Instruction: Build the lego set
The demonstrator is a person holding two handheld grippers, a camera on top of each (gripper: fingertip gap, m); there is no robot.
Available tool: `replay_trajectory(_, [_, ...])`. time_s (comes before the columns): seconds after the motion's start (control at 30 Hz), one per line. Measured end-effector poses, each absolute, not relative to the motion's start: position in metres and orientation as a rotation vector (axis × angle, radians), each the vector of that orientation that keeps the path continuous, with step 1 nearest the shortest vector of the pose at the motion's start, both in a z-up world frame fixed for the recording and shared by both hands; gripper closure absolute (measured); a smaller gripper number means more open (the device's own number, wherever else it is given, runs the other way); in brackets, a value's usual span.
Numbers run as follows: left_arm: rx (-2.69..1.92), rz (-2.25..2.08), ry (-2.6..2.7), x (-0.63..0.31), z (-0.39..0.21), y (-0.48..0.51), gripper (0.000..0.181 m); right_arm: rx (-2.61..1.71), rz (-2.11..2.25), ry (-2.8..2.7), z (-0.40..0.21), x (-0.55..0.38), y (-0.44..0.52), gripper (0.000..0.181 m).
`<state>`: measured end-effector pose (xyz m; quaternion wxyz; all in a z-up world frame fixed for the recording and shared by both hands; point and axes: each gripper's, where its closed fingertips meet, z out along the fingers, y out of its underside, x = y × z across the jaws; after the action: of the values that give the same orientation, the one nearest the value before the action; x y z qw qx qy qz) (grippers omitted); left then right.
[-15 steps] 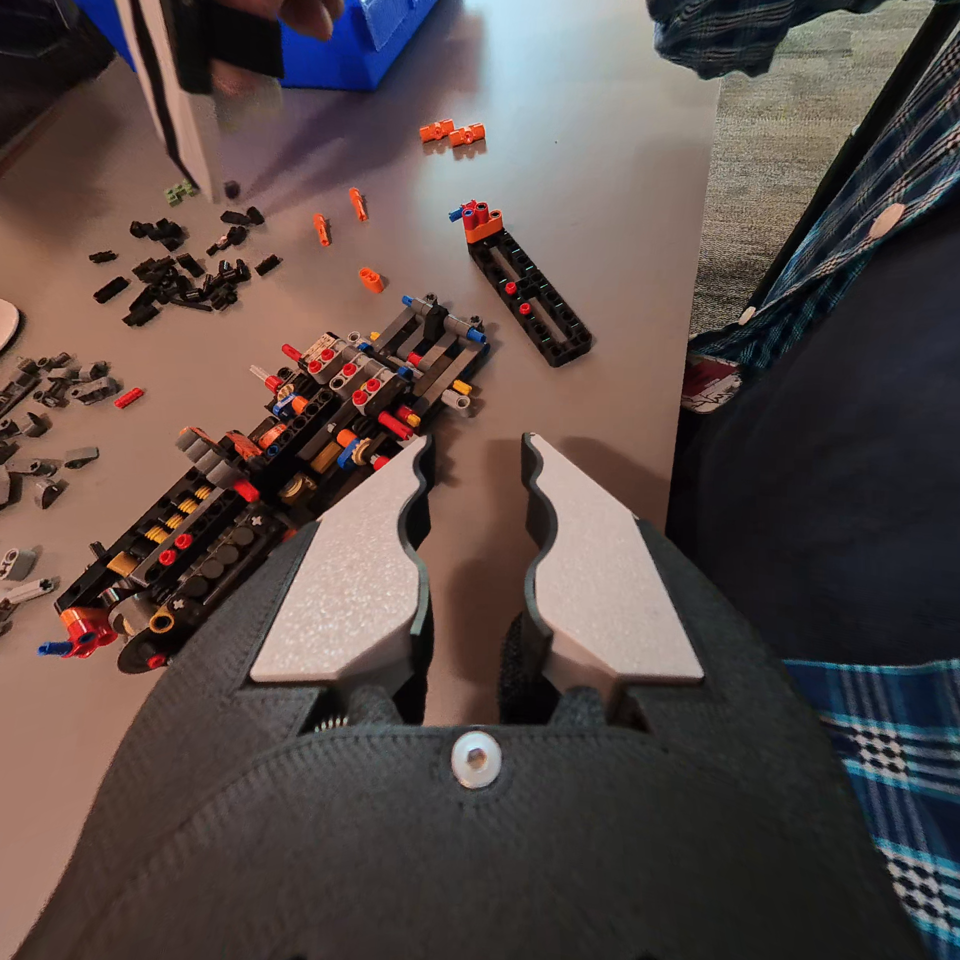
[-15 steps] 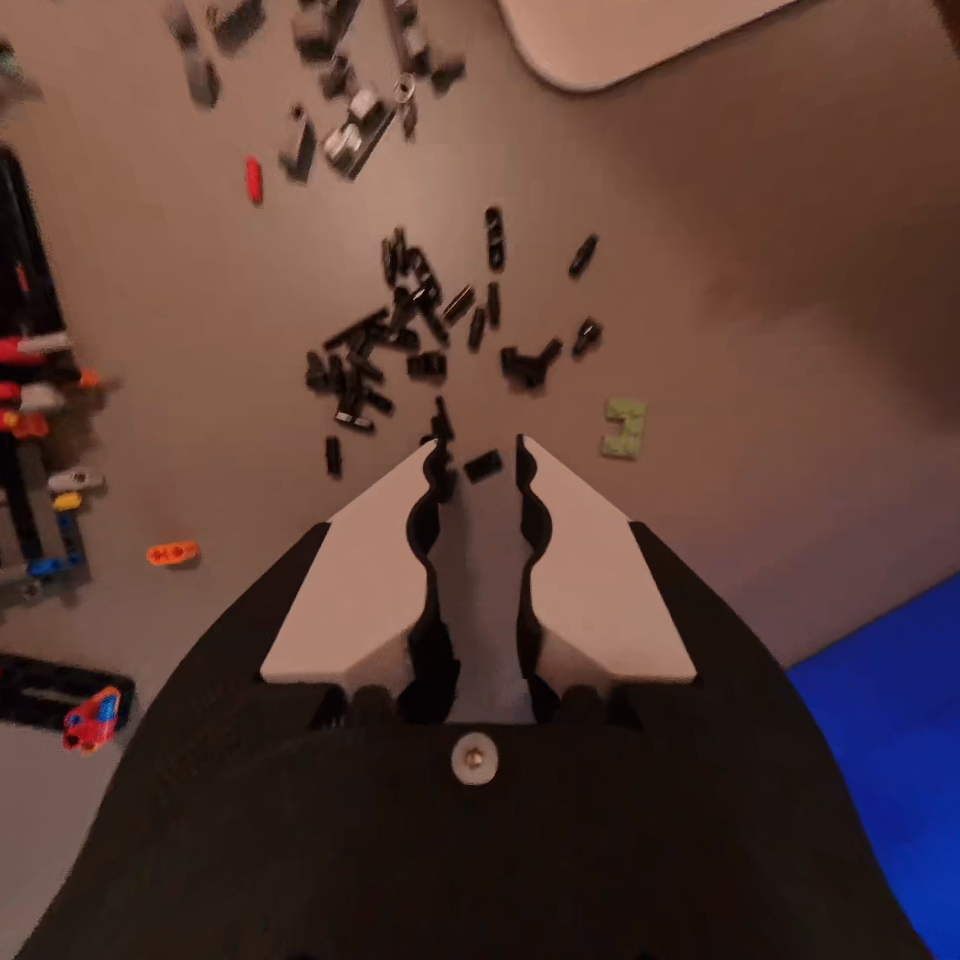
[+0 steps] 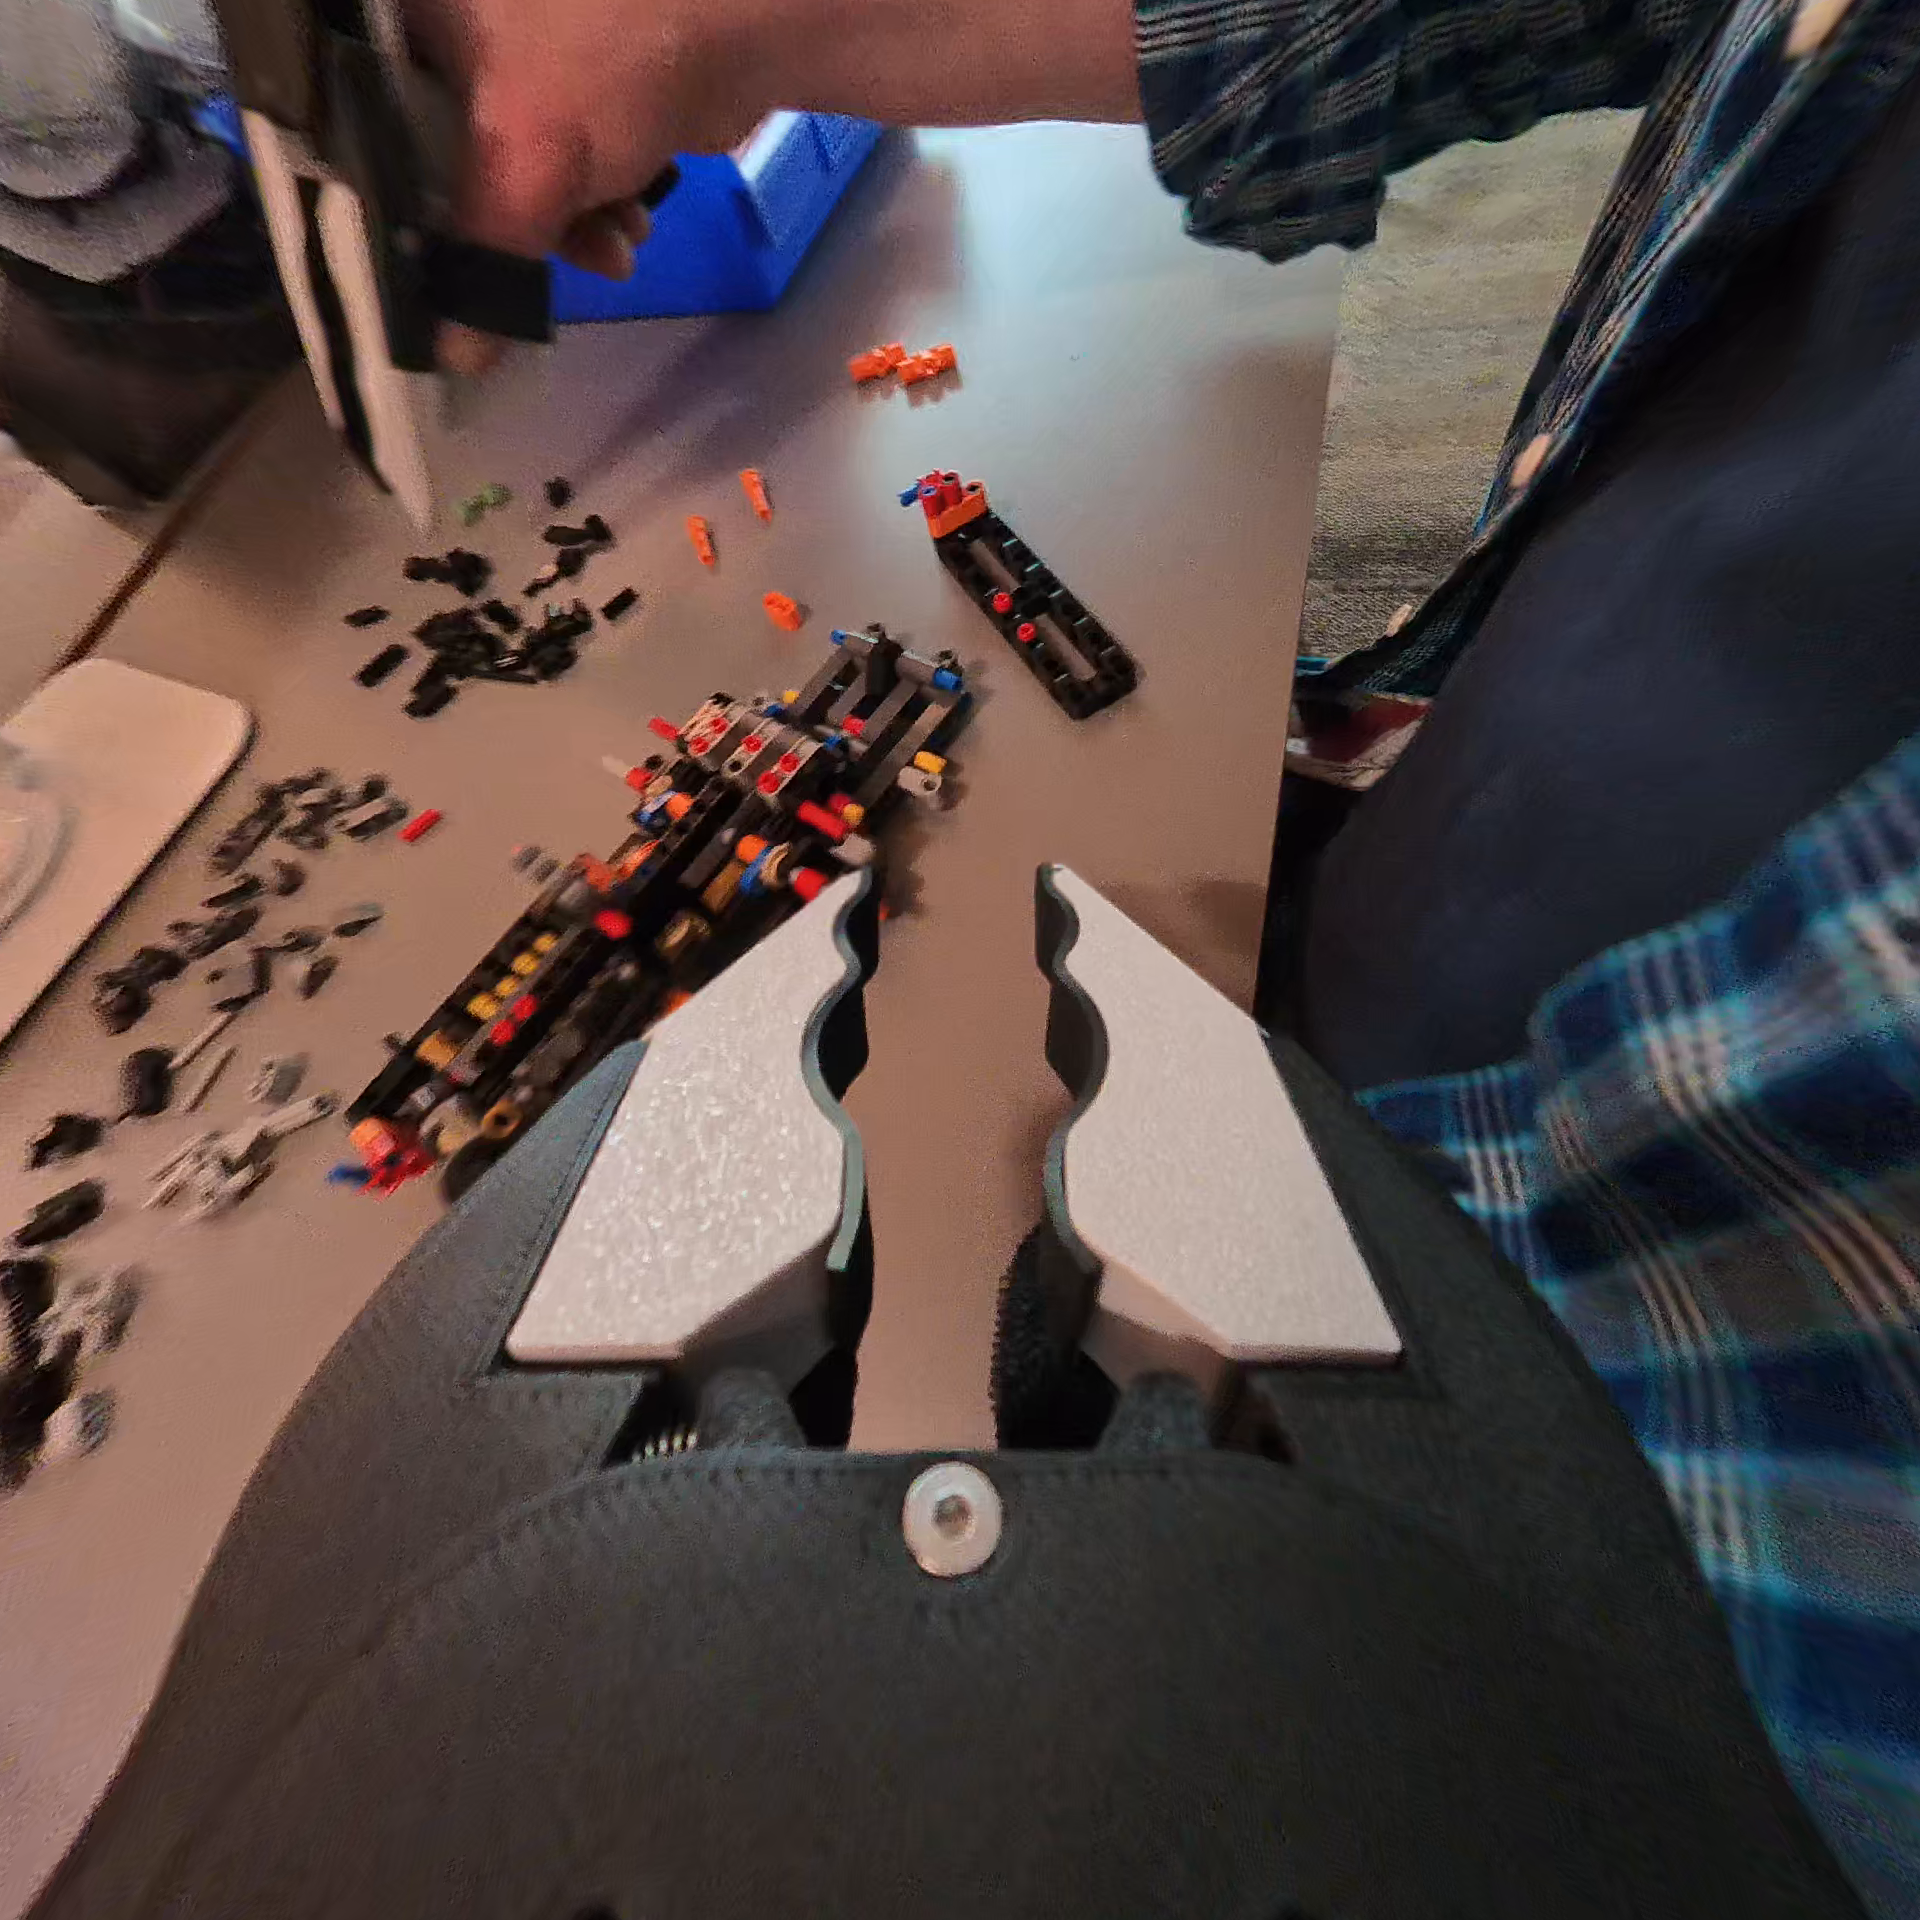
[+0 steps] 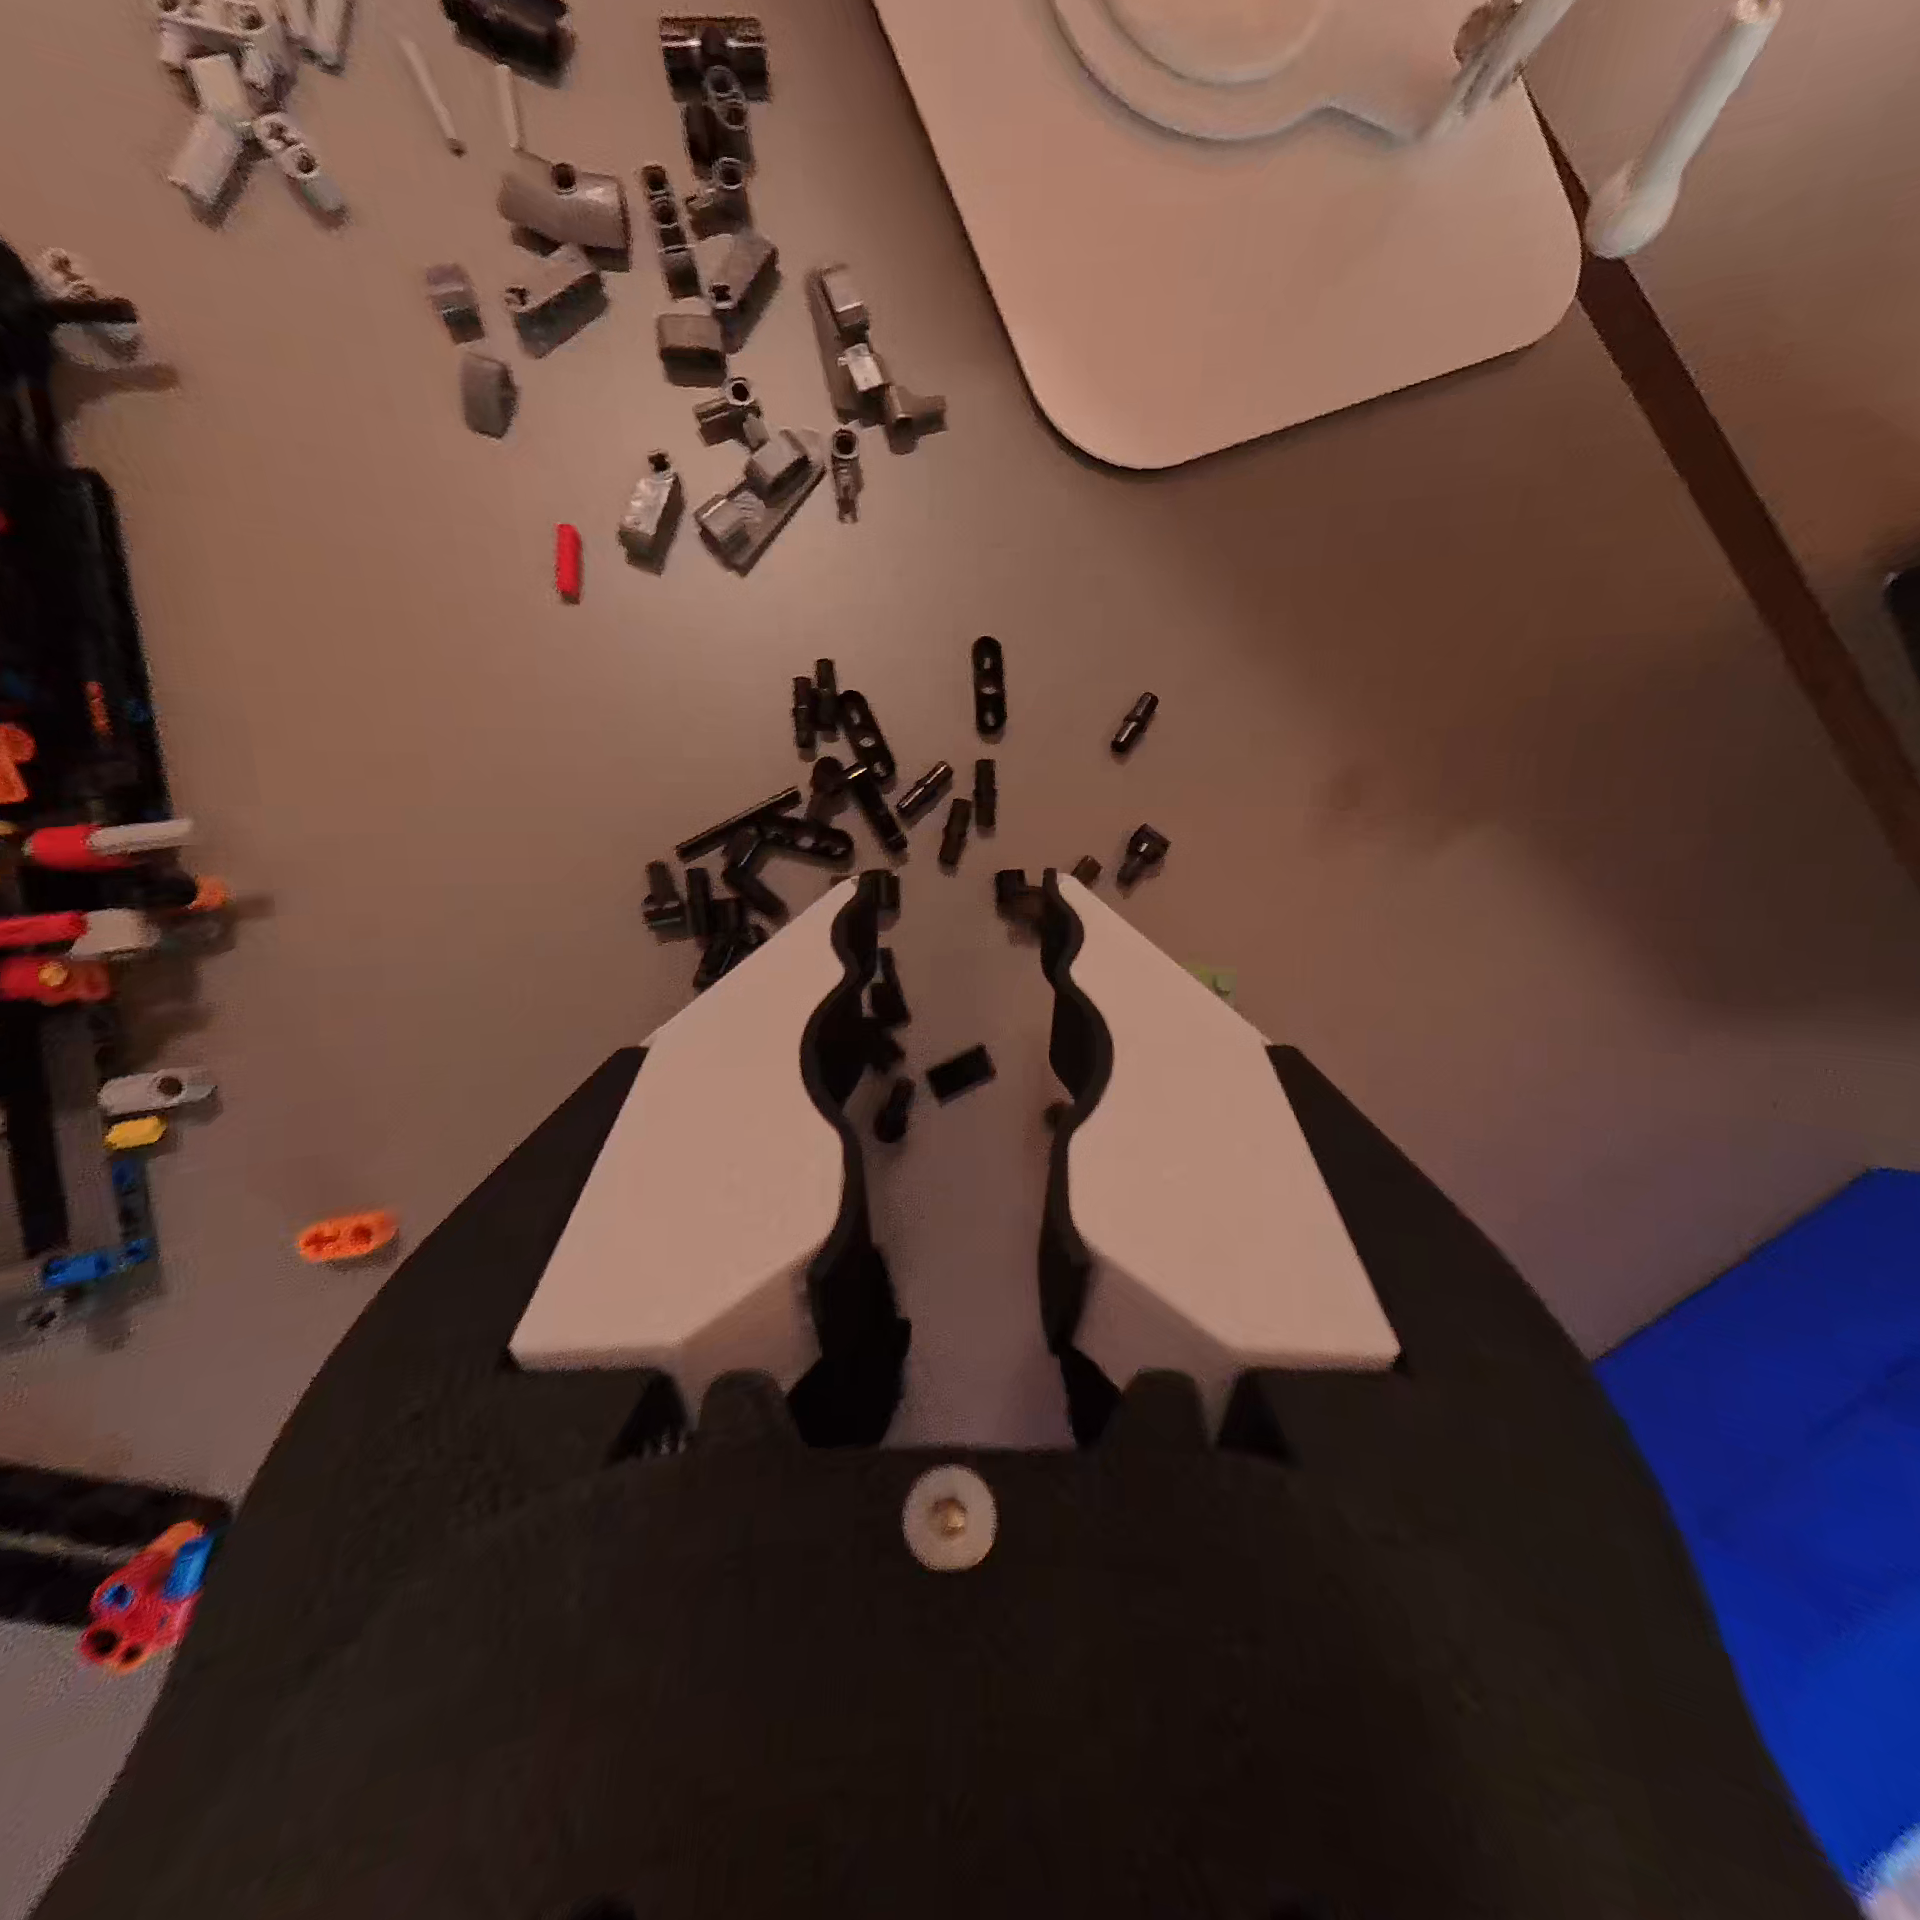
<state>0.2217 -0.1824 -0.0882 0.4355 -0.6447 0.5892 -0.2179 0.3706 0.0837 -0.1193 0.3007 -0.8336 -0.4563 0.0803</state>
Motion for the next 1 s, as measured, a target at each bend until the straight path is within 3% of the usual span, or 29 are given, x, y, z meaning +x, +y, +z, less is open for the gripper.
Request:
replay_trajectory(0.03, [-1.604,-0.527,1.444,0.21,-0.082,-0.183,0.152,-2.209,0.206,-1.223,-0.117,0.371,0.079,0.151])
replay_trajectory(0.4, [-1.81,-0.21,1.13,0.083,-0.075,-0.135,0.154,-2.3,0.283,-1.301,-0.085,0.403,-0.001,0.156])
replay_trajectory(0.53, [-1.827,-0.196,1.134,0.08,-0.082,-0.126,0.154,-2.368,0.362,-1.377,-0.091,0.412,-0.05,0.145])
replay_trajectory(0.7, [-1.849,-0.184,1.165,0.085,-0.091,-0.117,0.15,-2.3,0.588,-1.442,-0.102,0.356,-0.101,0.124])
replay_trajectory(1.0, [-1.865,-0.225,1.181,0.093,-0.101,-0.116,0.15,-2.386,0.575,-1.461,-0.159,0.32,-0.129,0.107])
